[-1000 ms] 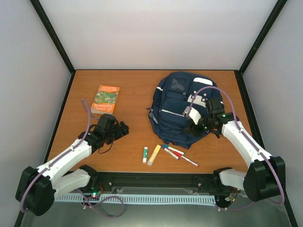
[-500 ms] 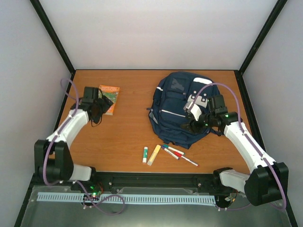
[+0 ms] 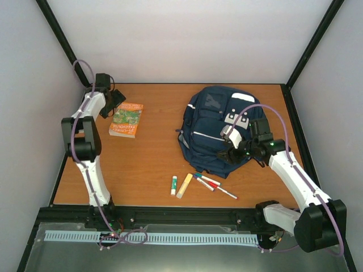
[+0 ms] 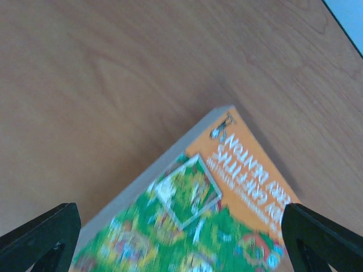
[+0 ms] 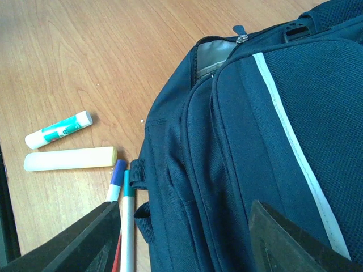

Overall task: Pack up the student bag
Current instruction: Adjust the book at the center of the board.

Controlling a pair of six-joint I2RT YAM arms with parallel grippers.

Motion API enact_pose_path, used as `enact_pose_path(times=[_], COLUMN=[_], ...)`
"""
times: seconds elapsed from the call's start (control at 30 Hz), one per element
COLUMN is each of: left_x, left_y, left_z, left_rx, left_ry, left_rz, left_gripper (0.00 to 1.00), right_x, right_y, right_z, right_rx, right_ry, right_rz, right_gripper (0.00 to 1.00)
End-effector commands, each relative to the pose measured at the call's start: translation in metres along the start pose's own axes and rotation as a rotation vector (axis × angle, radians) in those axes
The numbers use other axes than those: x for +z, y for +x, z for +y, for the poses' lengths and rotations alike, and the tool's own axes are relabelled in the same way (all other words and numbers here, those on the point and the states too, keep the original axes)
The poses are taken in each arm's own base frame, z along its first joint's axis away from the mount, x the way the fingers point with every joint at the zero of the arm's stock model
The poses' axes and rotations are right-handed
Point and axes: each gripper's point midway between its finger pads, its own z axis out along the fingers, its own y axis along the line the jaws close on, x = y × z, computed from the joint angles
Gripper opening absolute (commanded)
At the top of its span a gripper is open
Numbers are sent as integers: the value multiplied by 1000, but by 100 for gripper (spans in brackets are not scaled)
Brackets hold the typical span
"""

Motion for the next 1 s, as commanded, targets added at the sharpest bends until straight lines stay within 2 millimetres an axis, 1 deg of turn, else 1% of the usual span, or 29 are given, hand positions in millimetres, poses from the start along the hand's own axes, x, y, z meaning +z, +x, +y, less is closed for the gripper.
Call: enact_pose_path(times=[0.0,0.1,0.13,0.23,0.3,0.33,0.37,0.43,0.6,0.7,0.8,0.9,0.97], left_x=[23,37,43,53,56,60,63,68,81,89,94,94,92], left_y=[-14,-26,-26,-31,-35,-34,-36,-33,-20,-8,6,22,31], left_z=[-21,-35,-39,-51,-58,-59,-54,-56,-64,-68,-73,-84,-92], left_rx=[149,215,254,347,392,400,394,408,424,420,404,398,409], left_ry=[13,36,50,75,93,91,63,77,140,185,239,329,373], left_rz=[57,37,42,57,61,67,62,71,126,176,229,284,307], left_gripper=[100,100,100,100,100,100,100,100,100,99,97,91,89], right_x=[0,0,0,2,4,4,5,5,2,1,1,3,4], right_y=[-4,-2,-1,0,2,2,2,3,2,2,3,4,5], right_z=[-2,-1,-1,-3,-4,-4,-5,-4,-2,-2,-3,-3,-3], right_rx=[-35,-35,-35,-34,-29,-28,-26,-24,-37,-41,-40,-39,-39], right_ry=[13,14,15,18,14,12,11,7,11,20,22,20,16], right_rz=[-15,-13,-10,-5,2,6,8,11,2,2,6,13,16], right_gripper=[64,65,65,65,65,65,65,65,65,65,65,65,65])
